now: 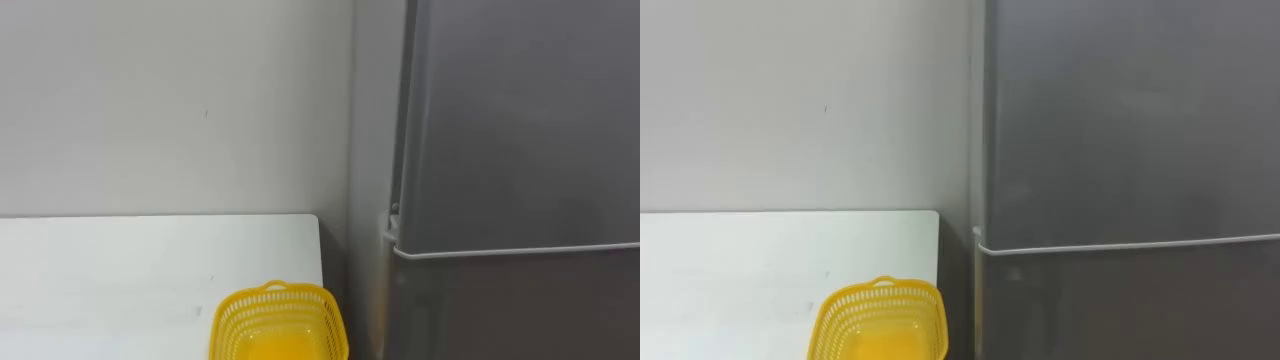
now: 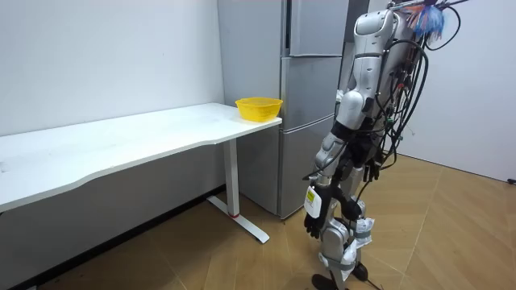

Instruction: Retrieve from the upper fridge

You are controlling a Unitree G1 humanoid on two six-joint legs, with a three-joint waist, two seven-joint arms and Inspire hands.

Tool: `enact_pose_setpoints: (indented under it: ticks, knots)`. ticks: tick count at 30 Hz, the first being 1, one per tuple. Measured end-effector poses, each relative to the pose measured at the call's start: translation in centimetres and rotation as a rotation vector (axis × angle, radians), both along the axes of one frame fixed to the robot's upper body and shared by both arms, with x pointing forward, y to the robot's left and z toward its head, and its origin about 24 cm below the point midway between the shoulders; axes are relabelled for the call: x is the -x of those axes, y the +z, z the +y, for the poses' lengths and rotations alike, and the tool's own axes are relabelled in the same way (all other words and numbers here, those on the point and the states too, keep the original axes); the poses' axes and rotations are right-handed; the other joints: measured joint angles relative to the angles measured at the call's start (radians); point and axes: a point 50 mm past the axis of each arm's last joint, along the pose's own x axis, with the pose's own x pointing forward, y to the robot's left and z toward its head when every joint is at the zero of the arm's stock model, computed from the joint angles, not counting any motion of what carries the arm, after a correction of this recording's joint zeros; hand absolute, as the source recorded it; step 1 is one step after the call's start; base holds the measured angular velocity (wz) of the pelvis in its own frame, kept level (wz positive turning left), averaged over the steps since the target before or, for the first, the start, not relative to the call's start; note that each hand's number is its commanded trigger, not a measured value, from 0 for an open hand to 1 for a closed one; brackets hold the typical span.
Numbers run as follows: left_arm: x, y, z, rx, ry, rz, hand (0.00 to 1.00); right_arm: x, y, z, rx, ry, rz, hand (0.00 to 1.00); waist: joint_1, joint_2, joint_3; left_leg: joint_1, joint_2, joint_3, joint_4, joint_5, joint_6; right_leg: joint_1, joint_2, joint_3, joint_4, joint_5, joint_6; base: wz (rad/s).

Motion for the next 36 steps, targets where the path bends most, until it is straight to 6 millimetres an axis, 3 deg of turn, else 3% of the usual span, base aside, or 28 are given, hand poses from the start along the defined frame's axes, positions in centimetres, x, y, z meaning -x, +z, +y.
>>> enact_pose_setpoints:
  ticks: [17, 22, 31, 34, 36]
  knots:
    - [0.0, 0.0, 0.3, -0.025, 0.028, -0.012, 0.00, 0.6, 0.0, 0.0, 0.006, -0.039, 0.010, 0.00, -0.001, 0.002, -0.0011, 0.003, 0.000, 0.000, 0.000, 0.000, 0.000, 0.005, 0.000, 0.000, -0.002, 0.000, 0.000, 0.00]
    - [0.3, 0.0, 0.1, -0.034, 0.120, -0.033, 0.00, 1.4, 0.0, 0.2, 0.008, -0.079, 0.029, 0.00, -0.002, 0.003, -0.0008, 0.003, 0.000, -0.001, -0.003, 0.000, 0.000, 0.007, 0.000, 0.000, 0.001, -0.001, 0.000, 0.00]
    - [1.1, 0.2, 1.3, -0.139, 0.551, -0.126, 0.00, 1.0, 0.0, -0.3, 0.036, -0.138, 0.001, 0.00, 0.002, 0.006, -0.0025, -0.001, 0.000, -0.005, 0.001, 0.000, 0.000, 0.002, -0.001, -0.003, 0.003, -0.002, -0.001, 0.00]
    - [1.5, 0.4, 1.9, -0.222, 0.733, -0.159, 0.00, 0.8, 0.1, -0.5, 0.054, -0.145, -0.006, 0.00, 0.002, 0.006, -0.0020, 0.001, -0.001, -0.012, 0.006, 0.000, -0.001, 0.011, -0.001, -0.011, -0.002, -0.001, -0.002, 0.07]
    - [0.3, 0.8, 3.0, -0.291, 0.963, -0.256, 0.00, 0.8, 0.1, -0.7, 0.069, -0.182, -0.019, 0.00, 0.007, 0.005, -0.0016, -0.001, -0.003, -0.020, 0.009, 0.000, -0.001, 0.013, -0.003, -0.019, -0.002, -0.001, -0.001, 0.13]
